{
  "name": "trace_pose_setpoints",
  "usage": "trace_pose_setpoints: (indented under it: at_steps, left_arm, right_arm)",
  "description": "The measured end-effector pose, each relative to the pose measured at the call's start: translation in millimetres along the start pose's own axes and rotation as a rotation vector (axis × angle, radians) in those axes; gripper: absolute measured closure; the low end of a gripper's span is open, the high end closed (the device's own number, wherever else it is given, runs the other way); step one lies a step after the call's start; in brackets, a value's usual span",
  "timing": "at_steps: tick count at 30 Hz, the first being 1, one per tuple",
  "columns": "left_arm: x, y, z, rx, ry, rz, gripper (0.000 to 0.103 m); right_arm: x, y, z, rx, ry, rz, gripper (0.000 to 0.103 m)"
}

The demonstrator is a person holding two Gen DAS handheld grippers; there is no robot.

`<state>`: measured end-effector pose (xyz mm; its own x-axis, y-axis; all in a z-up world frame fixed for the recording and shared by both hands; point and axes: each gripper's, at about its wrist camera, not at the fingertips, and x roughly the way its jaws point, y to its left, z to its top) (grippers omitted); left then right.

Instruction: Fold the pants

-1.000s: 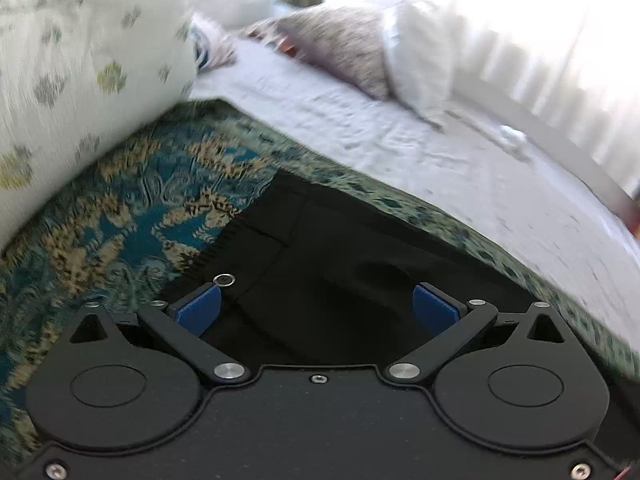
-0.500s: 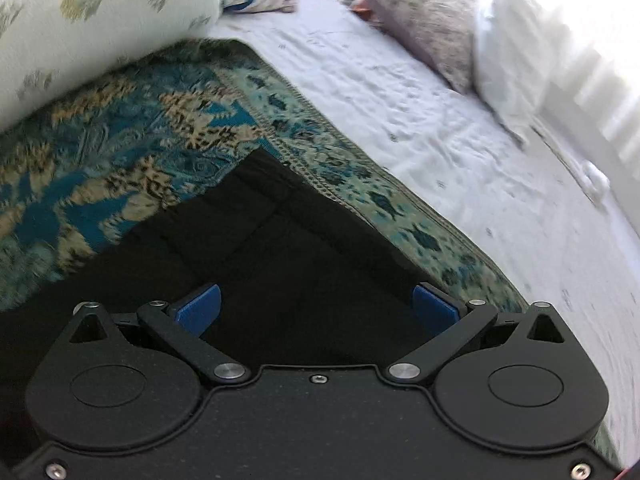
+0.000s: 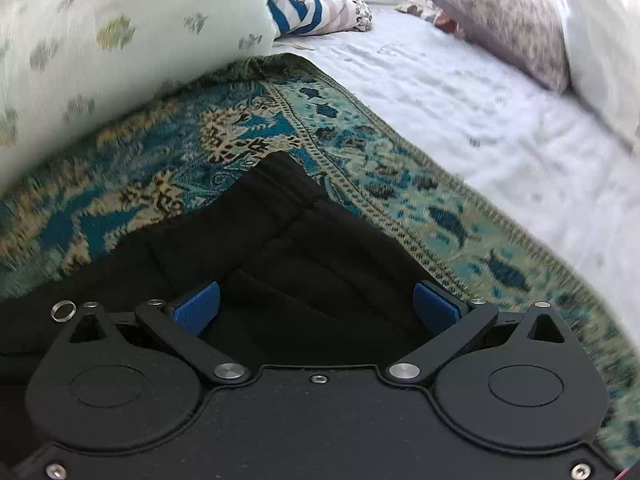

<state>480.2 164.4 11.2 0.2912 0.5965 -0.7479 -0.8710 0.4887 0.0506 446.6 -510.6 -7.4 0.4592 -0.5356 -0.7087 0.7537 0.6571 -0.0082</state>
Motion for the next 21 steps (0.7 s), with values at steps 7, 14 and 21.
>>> trace_pose_setpoints:
  at_steps: [7,14,21]
  left_arm:
    - [1.6,-5.2,-4.6,-0.004,-0.038,0.023,0.0]
    - [-10.4,1.6,-7.1,0.054,-0.092,-0.015,0.054]
    - [-26.8,22.4,-5.1,0.127,-0.064,-0.169,0.101]
  right_arm:
    - [10.9,23.5,3.2,-0.048,0.046,-0.13,0.0]
    - [6.0,19.2,10.0,-0.012,0.062,-0.071,0.034]
    - [-21.7,-14.6,15.1,0.088,0.054,0.101,0.099]
